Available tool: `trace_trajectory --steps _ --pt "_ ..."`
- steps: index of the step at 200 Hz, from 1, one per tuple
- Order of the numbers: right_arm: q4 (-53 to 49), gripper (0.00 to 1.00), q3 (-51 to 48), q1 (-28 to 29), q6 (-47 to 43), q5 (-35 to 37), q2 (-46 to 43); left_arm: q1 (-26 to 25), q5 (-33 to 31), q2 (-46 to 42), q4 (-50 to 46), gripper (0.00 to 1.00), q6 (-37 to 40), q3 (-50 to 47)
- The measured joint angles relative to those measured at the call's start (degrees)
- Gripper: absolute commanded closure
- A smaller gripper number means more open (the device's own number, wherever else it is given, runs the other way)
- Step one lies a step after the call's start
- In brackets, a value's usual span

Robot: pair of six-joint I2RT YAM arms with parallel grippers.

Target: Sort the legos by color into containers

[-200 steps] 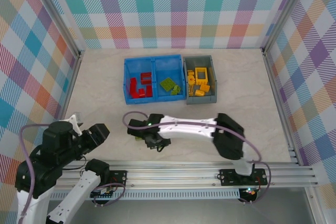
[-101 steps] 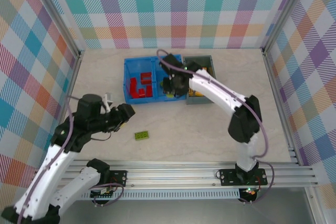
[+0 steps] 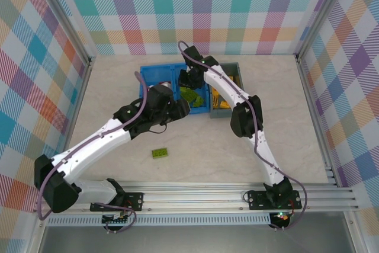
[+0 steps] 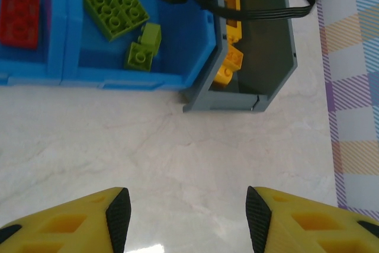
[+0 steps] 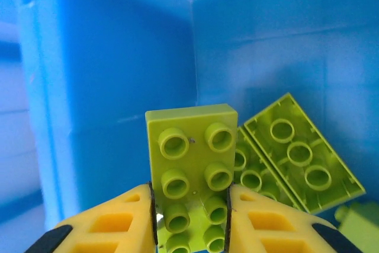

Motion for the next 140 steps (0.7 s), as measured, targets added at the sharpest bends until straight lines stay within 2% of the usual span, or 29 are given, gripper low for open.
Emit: trace_trajectory --steps 20,47,62,104,140 --pt "1.42 0.66 0.79 -0.87 0.33 -1.99 1.84 -1.25 -1.68 1.51 0.28 0.44 1.07 0.92" --pt "2.56 0.51 3.26 -1.40 0.72 -3.72 4.33 -2.25 -2.89 1.60 0.33 0.44 1.77 1.07" --pt "2.84 0.47 3.74 -1.68 1.05 -4.26 5.07 -2.36 -3.58 1.60 0.33 0.44 1.95 1.09" --pt "2.71 0.44 3.98 -1.77 0.92 -4.35 5.07 -2.80 -5.92 0.07 -2.99 0.44 1.97 1.07" --pt "1.55 0.49 2.60 -1.03 -0.44 -2.54 0.63 -2.89 -8.41 -5.46 -8.20 0.44 0.57 -0.94"
